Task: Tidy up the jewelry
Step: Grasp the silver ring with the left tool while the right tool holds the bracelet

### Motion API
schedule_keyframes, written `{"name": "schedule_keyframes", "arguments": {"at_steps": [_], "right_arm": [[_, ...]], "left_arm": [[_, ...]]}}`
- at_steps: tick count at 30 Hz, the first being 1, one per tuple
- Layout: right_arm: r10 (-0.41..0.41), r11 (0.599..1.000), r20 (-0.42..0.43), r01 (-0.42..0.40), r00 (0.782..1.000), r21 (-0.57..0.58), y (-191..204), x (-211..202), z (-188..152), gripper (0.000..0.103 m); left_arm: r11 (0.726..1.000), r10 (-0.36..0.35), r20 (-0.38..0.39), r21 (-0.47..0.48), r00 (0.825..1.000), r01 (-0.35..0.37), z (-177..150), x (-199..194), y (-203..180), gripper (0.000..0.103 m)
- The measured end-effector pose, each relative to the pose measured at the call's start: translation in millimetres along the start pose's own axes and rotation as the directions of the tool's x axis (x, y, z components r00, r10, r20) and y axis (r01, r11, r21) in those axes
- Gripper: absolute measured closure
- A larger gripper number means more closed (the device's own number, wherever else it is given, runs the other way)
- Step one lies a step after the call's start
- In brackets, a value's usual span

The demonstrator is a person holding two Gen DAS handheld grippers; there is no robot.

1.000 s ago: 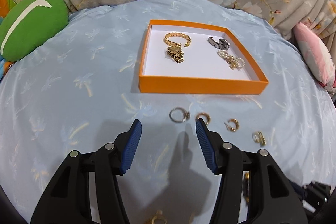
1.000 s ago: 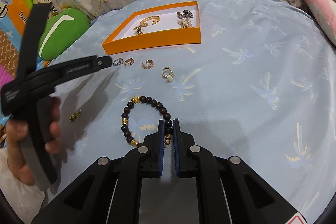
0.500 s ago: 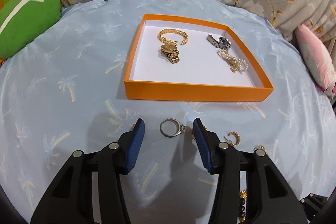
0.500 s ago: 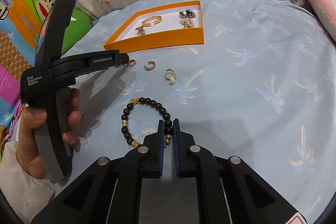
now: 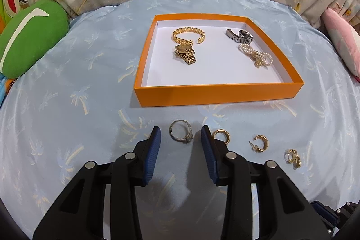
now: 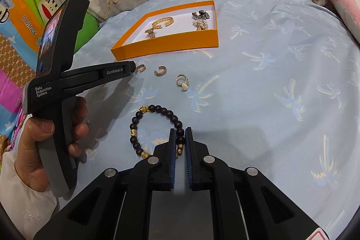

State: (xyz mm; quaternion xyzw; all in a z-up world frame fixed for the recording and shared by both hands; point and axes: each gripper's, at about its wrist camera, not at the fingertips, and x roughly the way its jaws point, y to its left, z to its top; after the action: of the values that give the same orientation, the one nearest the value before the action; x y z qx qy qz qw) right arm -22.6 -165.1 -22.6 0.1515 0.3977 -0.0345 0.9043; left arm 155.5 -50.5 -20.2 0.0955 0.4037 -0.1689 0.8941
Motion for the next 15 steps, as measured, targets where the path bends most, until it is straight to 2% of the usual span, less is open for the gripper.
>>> {"name": "schedule_keyframes", "arguments": {"at_steps": [2, 7, 15], "right_arm": [[0.000, 1.000, 0.000, 0.000, 1.000, 0.000, 0.0, -0.1, 0.0, 0.096], [-0.001, 1.000, 0.003, 0.001, 1.000, 0.001, -0.2, -0.3, 0.0, 0.096], [0.007, 1.000, 0.027, -0.007, 1.000, -0.005, 0.9, -4.2, 3.8, 0.096]], "left_arm": [[1.000, -0.004, 0.003, -0.005, 1.000, 0.004, 0.4, 0.0, 1.3, 0.083], [0.998, -0.054, 0.011, -0.036, 0.998, 0.055, -0.7, -3.4, 8.3, 0.083], [0.995, -0.085, 0.051, -0.046, 0.995, 0.087, -10.3, -30.9, 17.8, 0.083]]}}
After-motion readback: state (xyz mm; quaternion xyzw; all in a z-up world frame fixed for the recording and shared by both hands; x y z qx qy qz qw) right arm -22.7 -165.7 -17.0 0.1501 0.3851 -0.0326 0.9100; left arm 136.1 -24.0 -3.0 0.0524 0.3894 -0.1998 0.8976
